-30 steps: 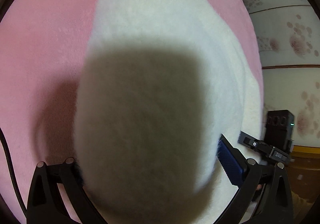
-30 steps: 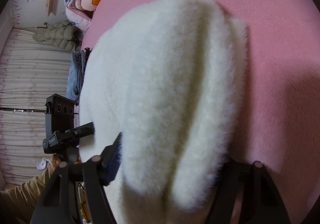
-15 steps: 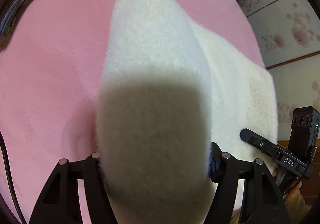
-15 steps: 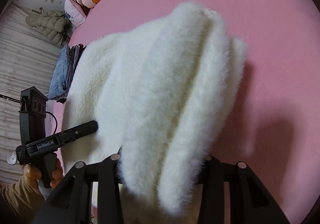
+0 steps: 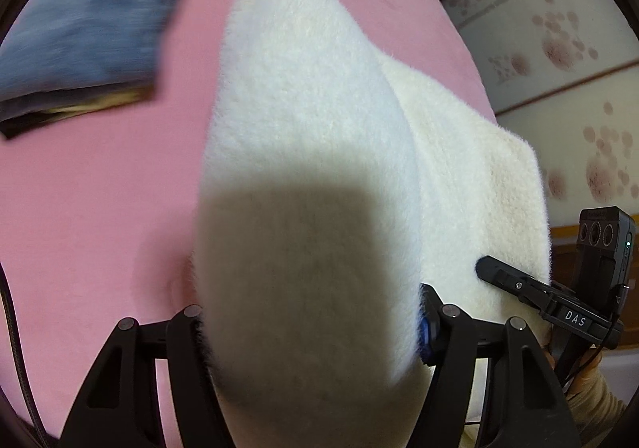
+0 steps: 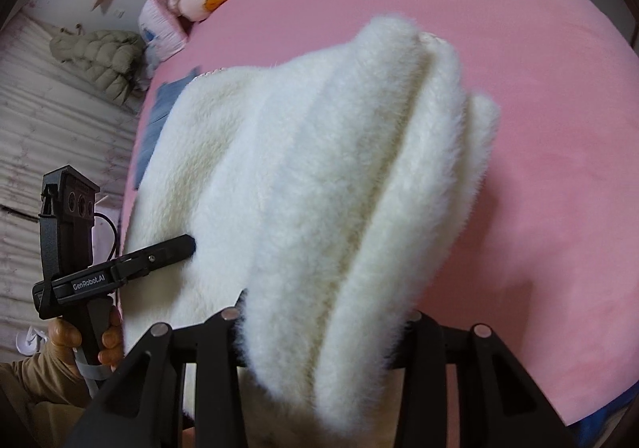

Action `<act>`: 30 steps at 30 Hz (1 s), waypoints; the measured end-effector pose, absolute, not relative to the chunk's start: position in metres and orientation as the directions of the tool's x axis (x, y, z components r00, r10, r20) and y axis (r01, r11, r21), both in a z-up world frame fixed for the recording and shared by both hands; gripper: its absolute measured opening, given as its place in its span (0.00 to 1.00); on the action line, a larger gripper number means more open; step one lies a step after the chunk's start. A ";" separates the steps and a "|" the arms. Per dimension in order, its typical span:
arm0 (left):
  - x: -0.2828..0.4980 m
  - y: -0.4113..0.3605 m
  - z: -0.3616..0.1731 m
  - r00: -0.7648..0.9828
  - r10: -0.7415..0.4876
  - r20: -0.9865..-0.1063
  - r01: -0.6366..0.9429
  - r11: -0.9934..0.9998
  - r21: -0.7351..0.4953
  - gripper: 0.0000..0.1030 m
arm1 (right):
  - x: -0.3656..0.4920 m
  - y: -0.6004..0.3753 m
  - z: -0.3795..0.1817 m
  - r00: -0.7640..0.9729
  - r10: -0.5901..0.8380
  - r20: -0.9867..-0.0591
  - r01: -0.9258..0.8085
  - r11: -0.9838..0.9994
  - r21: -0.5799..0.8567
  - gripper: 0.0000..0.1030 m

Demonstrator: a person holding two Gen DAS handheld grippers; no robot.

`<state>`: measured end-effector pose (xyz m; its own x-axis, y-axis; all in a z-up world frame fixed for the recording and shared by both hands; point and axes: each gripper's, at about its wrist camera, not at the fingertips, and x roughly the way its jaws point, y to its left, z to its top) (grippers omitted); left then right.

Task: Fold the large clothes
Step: 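Carry the lifted cardigan with both tools toward the folded blue jeans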

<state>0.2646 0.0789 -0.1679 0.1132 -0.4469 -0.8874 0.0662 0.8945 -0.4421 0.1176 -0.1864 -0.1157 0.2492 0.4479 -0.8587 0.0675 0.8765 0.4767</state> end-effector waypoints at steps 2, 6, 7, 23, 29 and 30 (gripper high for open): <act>0.265 0.133 -0.156 0.134 -0.426 -0.895 0.033 0.904 -0.426 0.64 | 0.129 -0.141 -0.110 0.244 0.467 -0.850 0.031 0.872 0.489 0.38; 0.281 0.210 -0.127 0.205 -0.364 -0.909 -0.016 0.927 -0.375 0.64 | 0.163 -0.061 -0.103 0.240 0.524 -0.817 -0.055 0.848 0.528 0.38; 0.288 0.227 -0.120 0.224 -0.348 -0.910 -0.025 0.932 -0.362 0.64 | 0.174 -0.044 -0.103 0.240 0.538 -0.808 -0.076 0.840 0.537 0.38; 0.490 0.422 -0.139 0.415 -0.272 -0.868 -0.015 0.952 -0.305 0.65 | 0.384 0.110 -0.129 0.334 0.618 -0.712 -0.205 0.785 0.585 0.38; 0.557 0.453 -0.192 0.390 -0.248 -0.887 -0.057 0.955 -0.292 0.67 | 0.443 0.126 -0.180 0.339 0.592 -0.731 -0.175 0.803 0.569 0.38; 0.560 0.448 -0.196 0.385 -0.242 -0.891 -0.061 0.956 -0.286 0.69 | 0.450 0.126 -0.191 0.323 0.594 -0.737 -0.156 0.801 0.577 0.39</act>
